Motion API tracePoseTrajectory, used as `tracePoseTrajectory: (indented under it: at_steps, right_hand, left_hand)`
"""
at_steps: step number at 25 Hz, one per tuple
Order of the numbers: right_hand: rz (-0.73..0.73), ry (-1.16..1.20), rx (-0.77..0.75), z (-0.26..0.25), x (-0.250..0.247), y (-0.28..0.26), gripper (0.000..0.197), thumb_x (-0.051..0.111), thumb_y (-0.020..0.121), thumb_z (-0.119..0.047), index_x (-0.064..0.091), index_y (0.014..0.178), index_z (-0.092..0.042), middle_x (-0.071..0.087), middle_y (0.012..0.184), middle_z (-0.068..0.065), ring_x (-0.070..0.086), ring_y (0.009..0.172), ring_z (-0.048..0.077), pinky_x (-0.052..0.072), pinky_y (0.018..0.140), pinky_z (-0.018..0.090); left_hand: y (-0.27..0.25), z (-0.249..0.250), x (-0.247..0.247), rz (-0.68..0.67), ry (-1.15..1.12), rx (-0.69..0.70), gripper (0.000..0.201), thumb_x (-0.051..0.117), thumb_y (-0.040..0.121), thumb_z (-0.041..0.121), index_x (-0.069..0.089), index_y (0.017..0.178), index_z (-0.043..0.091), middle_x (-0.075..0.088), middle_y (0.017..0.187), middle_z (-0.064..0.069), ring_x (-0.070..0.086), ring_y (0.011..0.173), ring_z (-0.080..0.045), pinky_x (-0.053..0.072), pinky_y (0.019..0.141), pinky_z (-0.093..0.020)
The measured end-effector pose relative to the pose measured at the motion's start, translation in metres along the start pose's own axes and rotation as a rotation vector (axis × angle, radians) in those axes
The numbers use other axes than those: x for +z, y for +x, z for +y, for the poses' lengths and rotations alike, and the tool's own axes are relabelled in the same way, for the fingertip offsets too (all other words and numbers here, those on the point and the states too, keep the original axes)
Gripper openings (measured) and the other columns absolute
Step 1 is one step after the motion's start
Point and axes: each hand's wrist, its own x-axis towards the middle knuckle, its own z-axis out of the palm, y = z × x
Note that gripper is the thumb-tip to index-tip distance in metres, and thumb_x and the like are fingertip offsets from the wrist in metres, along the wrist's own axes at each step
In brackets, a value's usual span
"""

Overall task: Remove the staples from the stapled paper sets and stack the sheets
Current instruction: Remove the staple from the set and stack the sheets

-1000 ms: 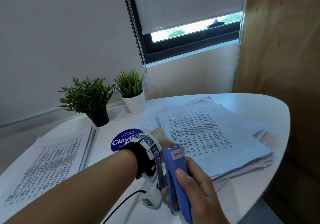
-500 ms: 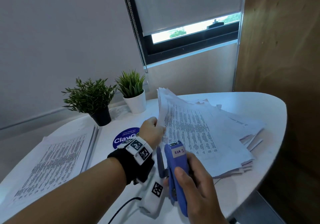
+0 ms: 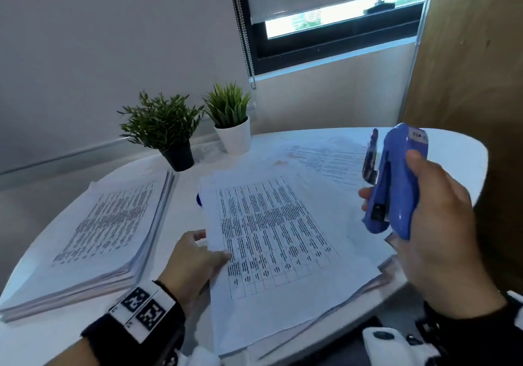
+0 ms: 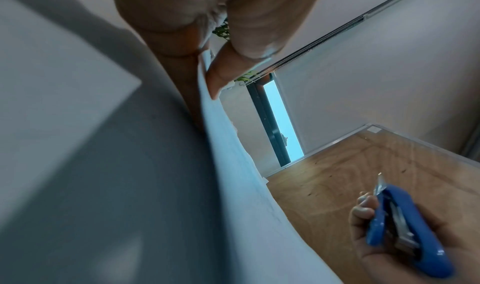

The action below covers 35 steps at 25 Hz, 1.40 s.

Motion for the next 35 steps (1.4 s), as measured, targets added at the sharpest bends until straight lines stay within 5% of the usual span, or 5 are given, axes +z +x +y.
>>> tracePoseTrajectory:
  at_steps: [14, 17, 22, 26, 35]
  right_hand:
    - [-0.217, -0.225, 0.229, -0.005, -0.015, 0.016, 0.012, 0.063, 0.088, -0.034, 0.065, 0.089, -0.023, 0.073, 0.074, 0.003, 0.071, 0.061, 0.018, 0.057, 0.053, 0.033]
    - [-0.309, -0.232, 0.339, 0.001, -0.022, 0.035, 0.075, 0.077, 0.055, -0.066, 0.065, 0.11, -0.016, 0.072, 0.1, 0.016, 0.074, 0.068, 0.026, 0.057, 0.049, 0.037]
    - [-0.747, 0.338, 0.574, 0.03, -0.068, 0.069, 0.067, 0.006, 0.105, -0.038, 0.01, 0.147, 0.015, 0.025, 0.145, 0.044, 0.027, 0.137, 0.056, 0.019, 0.114, 0.059]
    - [-0.385, -0.249, 0.457, 0.002, -0.009, 0.035, 0.108, 0.067, 0.058, -0.079, 0.043, 0.133, -0.006, 0.07, 0.058, 0.003, 0.066, 0.041, 0.015, 0.049, 0.033, 0.026]
    - [-0.229, -0.27, 0.409, -0.002, -0.012, 0.032, 0.087, 0.082, 0.046, -0.062, 0.06, 0.115, -0.014, 0.07, 0.086, 0.012, 0.072, 0.058, 0.023, 0.055, 0.048, 0.033]
  left_hand:
    - [-0.079, -0.037, 0.011, 0.181, -0.116, 0.061, 0.056, 0.065, 0.079, -0.019, 0.059, 0.129, 0.005, 0.068, 0.114, -0.003, 0.069, 0.09, -0.004, 0.055, 0.088, -0.03]
    - [-0.081, -0.035, 0.016, 0.103, -0.163, -0.022, 0.046, 0.062, 0.084, -0.012, 0.058, 0.128, 0.003, 0.069, 0.115, -0.015, 0.071, 0.092, -0.033, 0.056, 0.087, -0.049]
    - [-0.071, 0.007, 0.003, -0.222, 0.354, -0.008, 0.021, 0.061, 0.094, 0.023, 0.07, 0.094, 0.005, 0.069, 0.065, -0.015, 0.059, 0.045, -0.018, 0.05, 0.049, -0.028]
    - [-0.016, 0.035, -0.018, -0.027, 1.017, 0.221, 0.063, 0.073, 0.077, 0.052, 0.059, 0.125, 0.014, 0.062, 0.117, -0.005, 0.061, 0.1, -0.017, 0.05, 0.089, -0.033]
    - [0.046, 0.044, 0.001, -0.162, 1.621, 0.144, 0.092, 0.064, 0.049, 0.087, 0.051, 0.104, 0.014, 0.045, 0.1, -0.005, 0.046, 0.097, -0.023, 0.043, 0.089, -0.036]
